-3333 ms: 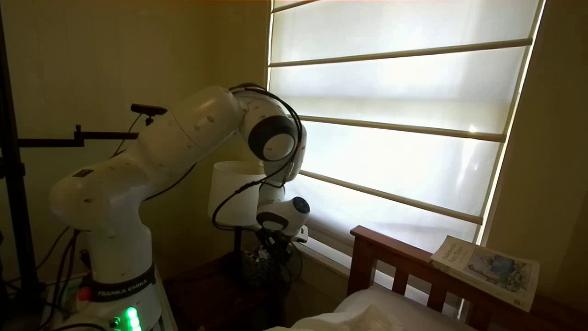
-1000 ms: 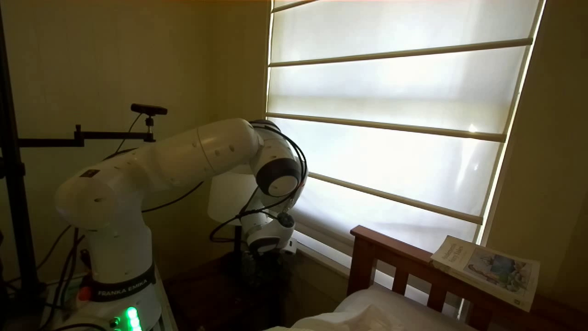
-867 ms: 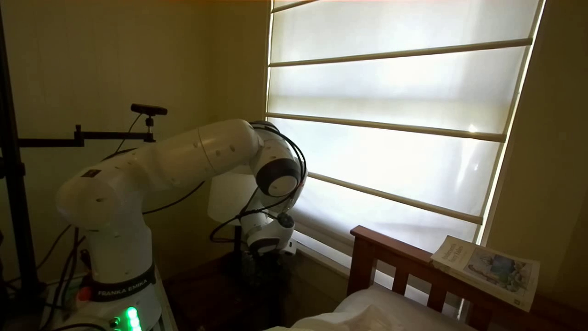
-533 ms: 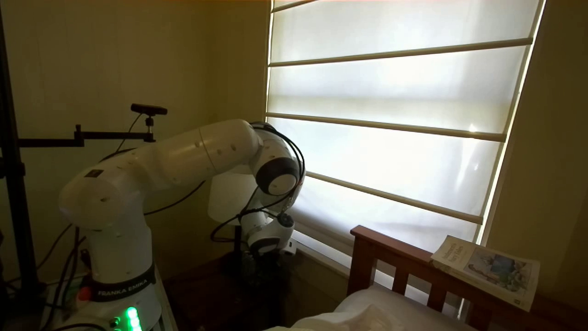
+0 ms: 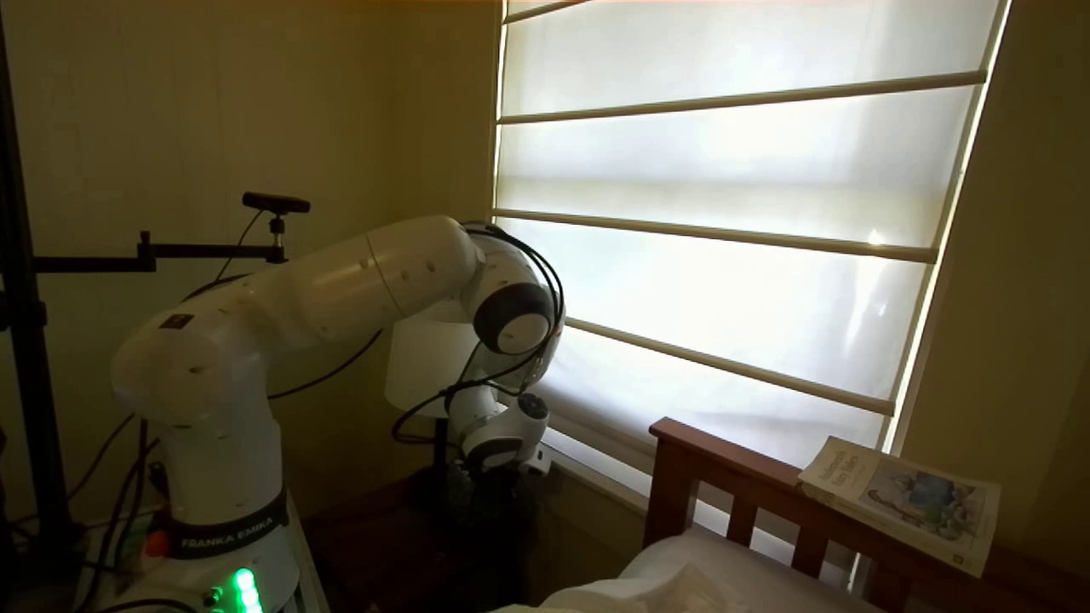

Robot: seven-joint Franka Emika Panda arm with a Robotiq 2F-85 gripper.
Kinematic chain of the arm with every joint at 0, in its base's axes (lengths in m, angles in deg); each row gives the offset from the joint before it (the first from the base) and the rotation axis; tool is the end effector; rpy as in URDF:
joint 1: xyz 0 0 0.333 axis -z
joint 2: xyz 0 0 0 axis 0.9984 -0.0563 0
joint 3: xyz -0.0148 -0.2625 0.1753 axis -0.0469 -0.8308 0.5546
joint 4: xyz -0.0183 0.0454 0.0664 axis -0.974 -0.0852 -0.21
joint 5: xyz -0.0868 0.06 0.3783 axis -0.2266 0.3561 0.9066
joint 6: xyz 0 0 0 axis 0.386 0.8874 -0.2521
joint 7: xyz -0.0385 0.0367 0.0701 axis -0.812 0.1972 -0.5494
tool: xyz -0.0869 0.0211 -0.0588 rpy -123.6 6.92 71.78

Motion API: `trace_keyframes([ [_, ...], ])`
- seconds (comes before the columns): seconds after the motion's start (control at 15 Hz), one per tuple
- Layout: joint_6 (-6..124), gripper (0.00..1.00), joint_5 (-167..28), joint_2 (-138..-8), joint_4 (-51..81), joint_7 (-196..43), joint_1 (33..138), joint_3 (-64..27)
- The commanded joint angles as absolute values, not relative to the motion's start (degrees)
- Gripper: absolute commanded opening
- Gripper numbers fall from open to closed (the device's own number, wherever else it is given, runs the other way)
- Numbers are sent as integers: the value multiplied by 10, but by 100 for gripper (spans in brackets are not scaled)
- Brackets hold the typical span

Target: Put the box on the bed

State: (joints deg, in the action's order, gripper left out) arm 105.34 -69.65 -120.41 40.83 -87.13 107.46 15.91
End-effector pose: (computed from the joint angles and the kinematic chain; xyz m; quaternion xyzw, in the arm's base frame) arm 0.5156 0.1328 -0.0226 -0.9714 -0.0232 -0.0523 0.2305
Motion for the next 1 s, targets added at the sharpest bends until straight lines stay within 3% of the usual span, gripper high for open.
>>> trace_keyframes([
  [0.0,1049,0,-649,-1103,486,-806,1038,112],
  [0.93,1303,1,-462,-752,832,-550,924,4],
])
